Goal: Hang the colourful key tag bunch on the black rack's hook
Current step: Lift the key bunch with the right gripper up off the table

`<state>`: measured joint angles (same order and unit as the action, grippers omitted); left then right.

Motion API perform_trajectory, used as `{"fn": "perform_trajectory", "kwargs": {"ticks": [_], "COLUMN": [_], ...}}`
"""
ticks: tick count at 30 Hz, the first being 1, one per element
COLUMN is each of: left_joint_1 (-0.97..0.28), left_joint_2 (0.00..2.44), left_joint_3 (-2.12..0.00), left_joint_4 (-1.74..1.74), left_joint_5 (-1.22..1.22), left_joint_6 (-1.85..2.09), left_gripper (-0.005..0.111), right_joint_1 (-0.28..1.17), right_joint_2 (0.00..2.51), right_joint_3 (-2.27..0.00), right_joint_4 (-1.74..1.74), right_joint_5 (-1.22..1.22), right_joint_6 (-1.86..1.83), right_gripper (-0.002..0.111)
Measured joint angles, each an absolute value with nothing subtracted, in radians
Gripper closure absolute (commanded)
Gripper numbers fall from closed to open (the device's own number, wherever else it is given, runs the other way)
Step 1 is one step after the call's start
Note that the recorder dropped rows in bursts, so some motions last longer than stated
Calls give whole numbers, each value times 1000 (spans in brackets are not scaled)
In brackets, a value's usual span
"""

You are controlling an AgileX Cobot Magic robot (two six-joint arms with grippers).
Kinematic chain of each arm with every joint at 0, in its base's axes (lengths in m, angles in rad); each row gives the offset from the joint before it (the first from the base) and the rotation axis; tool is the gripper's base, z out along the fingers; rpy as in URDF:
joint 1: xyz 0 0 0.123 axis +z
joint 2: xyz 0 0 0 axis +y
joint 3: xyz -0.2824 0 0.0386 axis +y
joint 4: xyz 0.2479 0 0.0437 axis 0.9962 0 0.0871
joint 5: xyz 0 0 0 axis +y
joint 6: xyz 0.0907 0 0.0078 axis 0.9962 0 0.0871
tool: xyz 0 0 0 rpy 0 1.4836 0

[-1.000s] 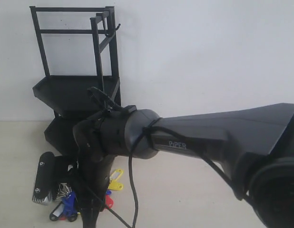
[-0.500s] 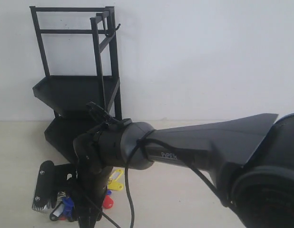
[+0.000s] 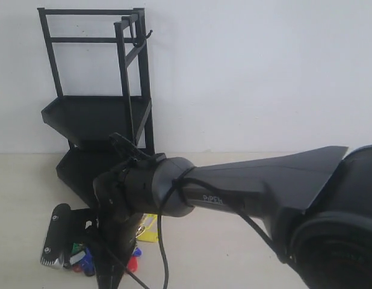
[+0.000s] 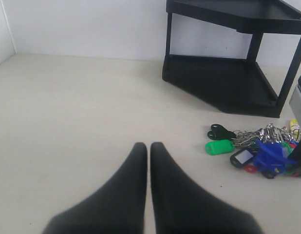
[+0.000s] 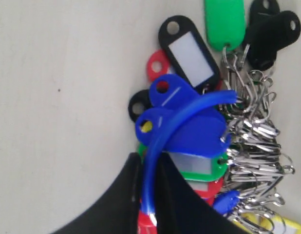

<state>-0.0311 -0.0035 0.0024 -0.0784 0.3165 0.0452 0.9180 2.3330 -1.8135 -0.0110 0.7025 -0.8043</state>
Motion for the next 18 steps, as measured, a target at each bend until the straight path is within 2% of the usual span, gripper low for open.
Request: {"fn": "perform_trajectory", "kwargs": {"ticks": [8, 18], "left_joint_1": [-31, -31], "left_joint_2": [-4, -4], "left_joint_3": [2, 2], "left_joint_4": [-78, -78], "left_joint_5": [317, 317], "left_joint_6": [45, 45], "left_gripper": [102, 102], "right_joint_1": [918, 918], "right_joint_2": [2260, 1960], "right_joint_3": [-1813, -1813], "right_joint_4": [-11, -12], "right_joint_5": [706, 725], "right_joint_6": [-709, -372], "right_gripper": [109, 109]}}
